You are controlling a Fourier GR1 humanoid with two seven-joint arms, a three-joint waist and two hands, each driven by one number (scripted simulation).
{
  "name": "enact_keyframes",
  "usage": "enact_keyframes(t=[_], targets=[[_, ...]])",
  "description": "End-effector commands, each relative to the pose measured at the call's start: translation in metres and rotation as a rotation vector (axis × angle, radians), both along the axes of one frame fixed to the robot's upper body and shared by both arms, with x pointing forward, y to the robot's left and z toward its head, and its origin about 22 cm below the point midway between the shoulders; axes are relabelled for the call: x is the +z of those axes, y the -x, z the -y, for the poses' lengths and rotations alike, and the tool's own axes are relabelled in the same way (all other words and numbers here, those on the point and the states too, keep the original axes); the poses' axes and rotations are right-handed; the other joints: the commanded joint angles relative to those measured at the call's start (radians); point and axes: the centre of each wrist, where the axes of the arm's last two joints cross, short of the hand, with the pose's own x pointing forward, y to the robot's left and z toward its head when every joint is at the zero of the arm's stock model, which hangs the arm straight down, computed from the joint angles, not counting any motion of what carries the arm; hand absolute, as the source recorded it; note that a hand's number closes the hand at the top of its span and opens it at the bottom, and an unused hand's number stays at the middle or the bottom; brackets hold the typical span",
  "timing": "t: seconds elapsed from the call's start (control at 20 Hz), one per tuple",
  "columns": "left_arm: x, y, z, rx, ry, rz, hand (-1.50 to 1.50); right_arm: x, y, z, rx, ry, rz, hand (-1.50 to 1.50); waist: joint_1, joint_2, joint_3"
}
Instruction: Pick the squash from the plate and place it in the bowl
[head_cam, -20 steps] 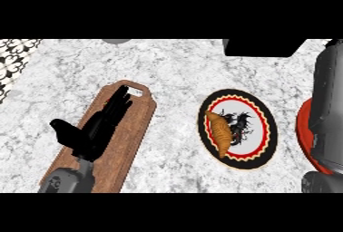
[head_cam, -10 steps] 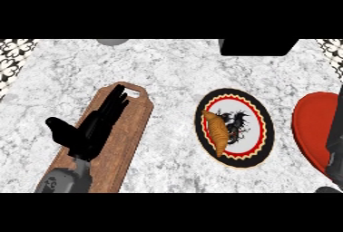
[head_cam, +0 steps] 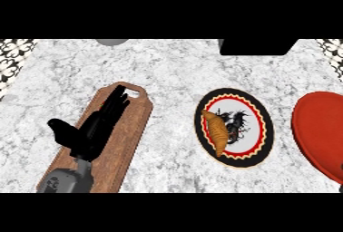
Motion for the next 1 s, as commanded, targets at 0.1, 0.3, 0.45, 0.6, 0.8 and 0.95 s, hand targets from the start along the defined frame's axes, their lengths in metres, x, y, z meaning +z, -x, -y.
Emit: enact_keyframes(t=[0.1,0.3,0.45,0.6,0.8,0.95], targets=[[-0.003,0.004,-0.005,-0.01,0.008,0.005,0.0,-0.034,0.031,0.024,-0.113,-0.009,0.219,-1.5,0.003,0.0,0.0],[0.008,0.011,-0.007,-0.015,-0.009,0.0,0.0,-0.021,0.03,0.018,-0.073,0.108,0.372,-1.5,0.01,-0.005,0.0],[-0.004,0.001,-0.014,0.012,-0.004,-0.018,0.0,-0.01,0.033,0.005,-0.045,0.321,0.585,-1.5,0.003,0.001,0.0],[0.002,0.002,-0.011,-0.012,0.01,0.006,0.0,0.006,0.035,-0.019,0.044,0.562,0.697,-1.5,0.003,-0.007,-0.002],[0.008,0.001,0.001,-0.015,0.012,0.003,0.0,0.008,0.026,-0.069,0.134,0.668,0.821,-1.5,0.013,-0.007,-0.002],[0.0,0.001,0.006,-0.027,0.006,-0.002,0.0,0.021,0.016,-0.092,0.193,0.736,0.879,-1.5,0.034,-0.001,-0.003]])
